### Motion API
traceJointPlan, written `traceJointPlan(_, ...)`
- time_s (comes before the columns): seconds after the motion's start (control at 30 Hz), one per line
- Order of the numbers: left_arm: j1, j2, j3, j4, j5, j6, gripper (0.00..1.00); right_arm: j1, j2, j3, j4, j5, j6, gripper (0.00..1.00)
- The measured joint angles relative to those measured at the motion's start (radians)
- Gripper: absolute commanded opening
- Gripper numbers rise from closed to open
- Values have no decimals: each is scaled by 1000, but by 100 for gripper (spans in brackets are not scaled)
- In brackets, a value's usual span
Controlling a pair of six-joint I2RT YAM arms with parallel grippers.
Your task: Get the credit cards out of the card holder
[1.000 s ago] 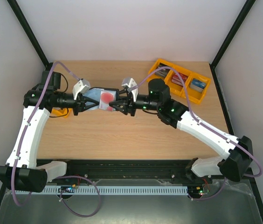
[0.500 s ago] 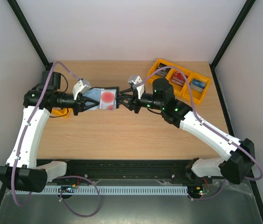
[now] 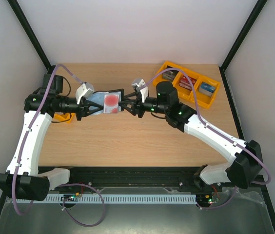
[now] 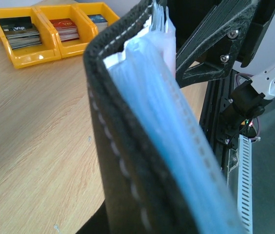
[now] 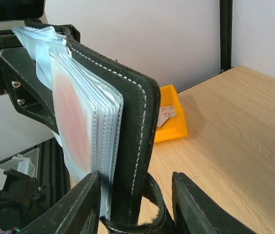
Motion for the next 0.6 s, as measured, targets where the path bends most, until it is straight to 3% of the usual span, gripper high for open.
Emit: traceJointPlan(0.6, 0, -7, 0, -3, 8, 5, 2, 56, 55, 24, 66, -31, 21, 53)
